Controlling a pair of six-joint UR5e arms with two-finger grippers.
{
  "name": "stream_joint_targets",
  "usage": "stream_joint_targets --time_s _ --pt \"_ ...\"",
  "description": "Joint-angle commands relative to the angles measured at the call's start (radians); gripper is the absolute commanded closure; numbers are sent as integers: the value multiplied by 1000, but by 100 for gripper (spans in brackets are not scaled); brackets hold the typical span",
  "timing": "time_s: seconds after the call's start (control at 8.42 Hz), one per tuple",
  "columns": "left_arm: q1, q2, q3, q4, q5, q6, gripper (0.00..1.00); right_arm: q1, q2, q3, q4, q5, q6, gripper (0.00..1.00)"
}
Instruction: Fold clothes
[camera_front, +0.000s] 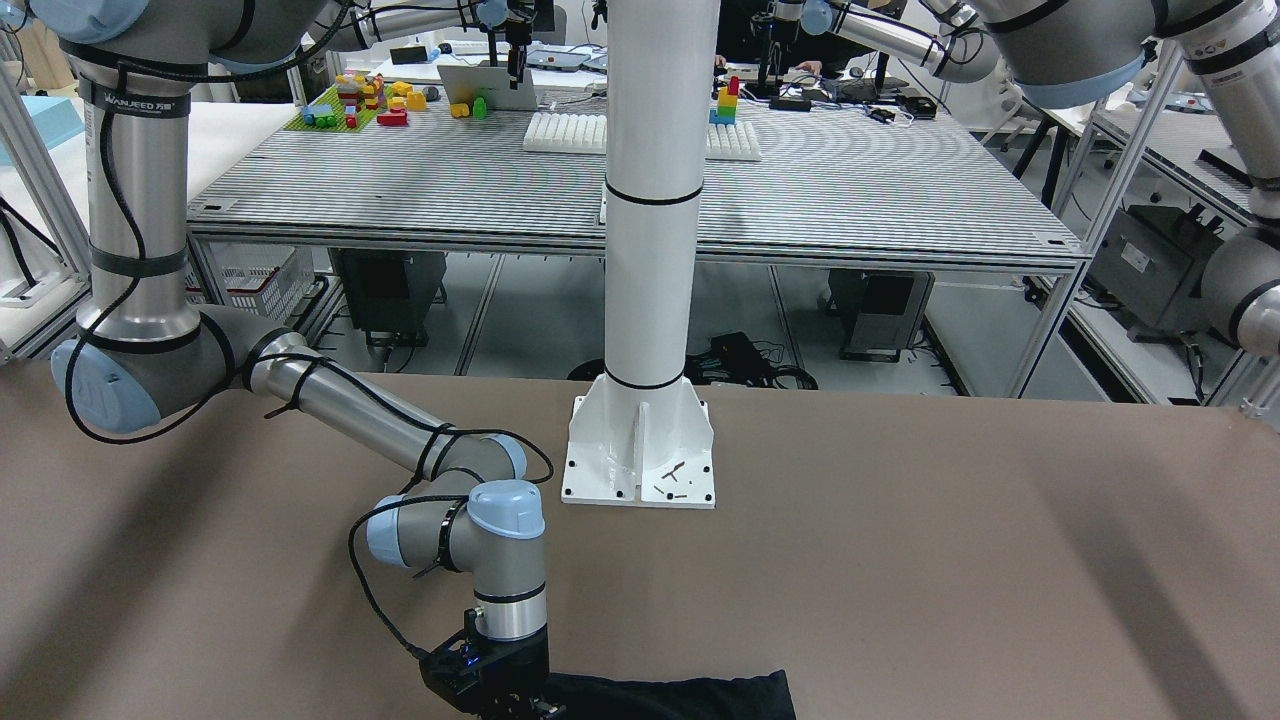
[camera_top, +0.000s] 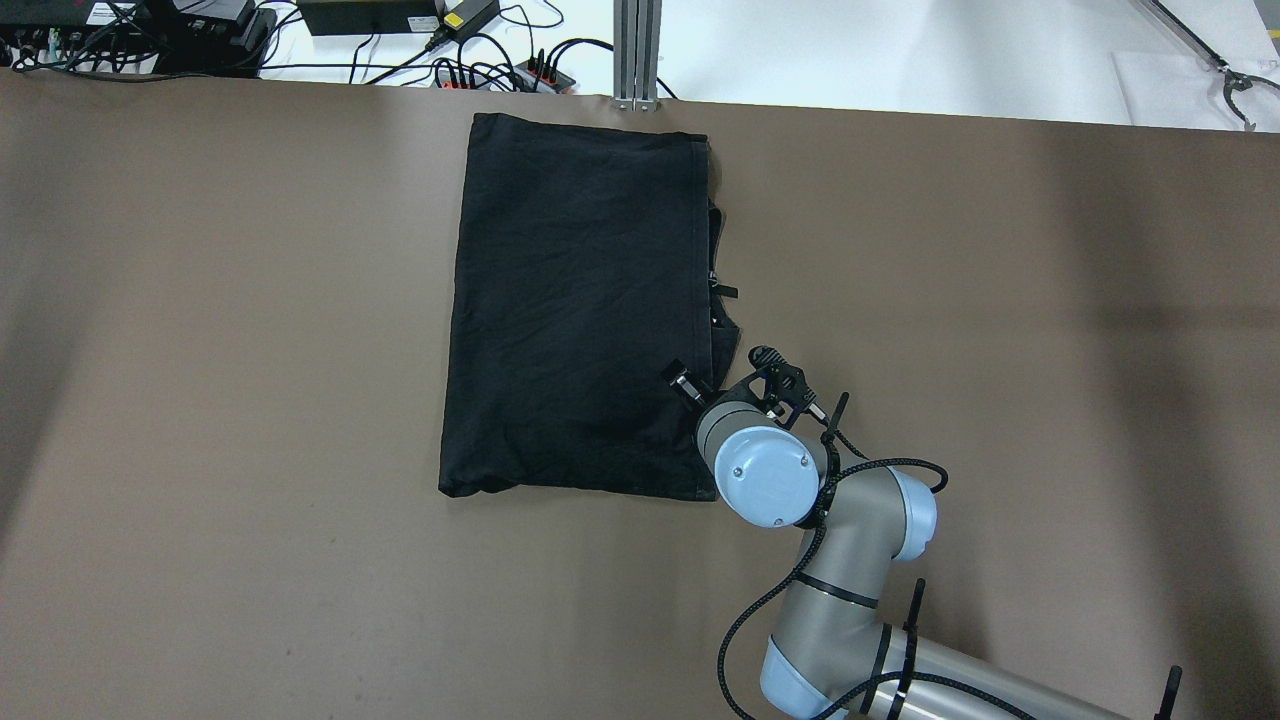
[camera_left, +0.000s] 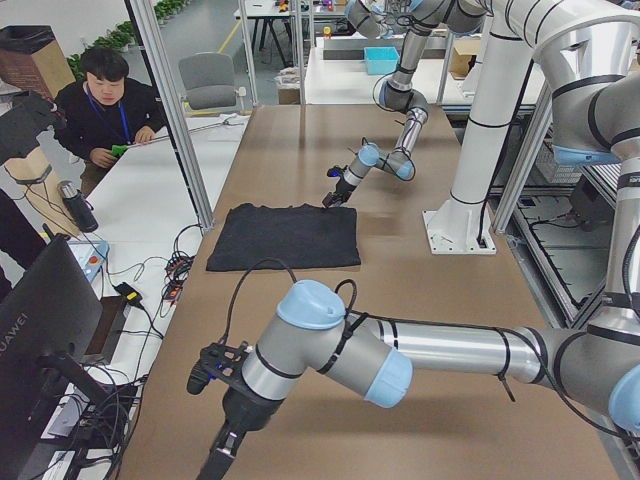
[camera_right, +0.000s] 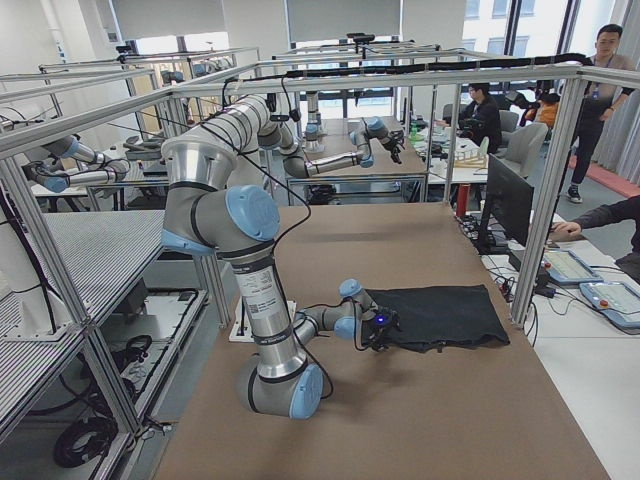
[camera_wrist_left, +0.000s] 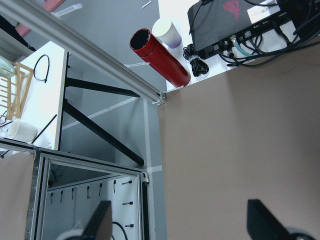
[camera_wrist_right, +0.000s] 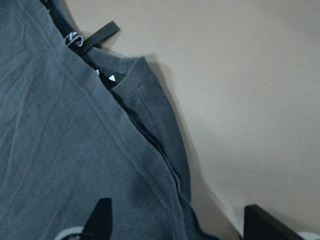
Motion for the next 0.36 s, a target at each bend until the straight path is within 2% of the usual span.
stream_joint_targets --time_s 0.0,0.12,0.24 --pt "2 41 -16 53 2 -13 5 876 -592 359 -319 121 -1963 6" --pt "57 32 64 88 153 -13 5 874 -593 350 -317 121 -1926 6" --pt "73 41 66 87 325 -8 5 874 -598 349 -316 121 -1926 6"
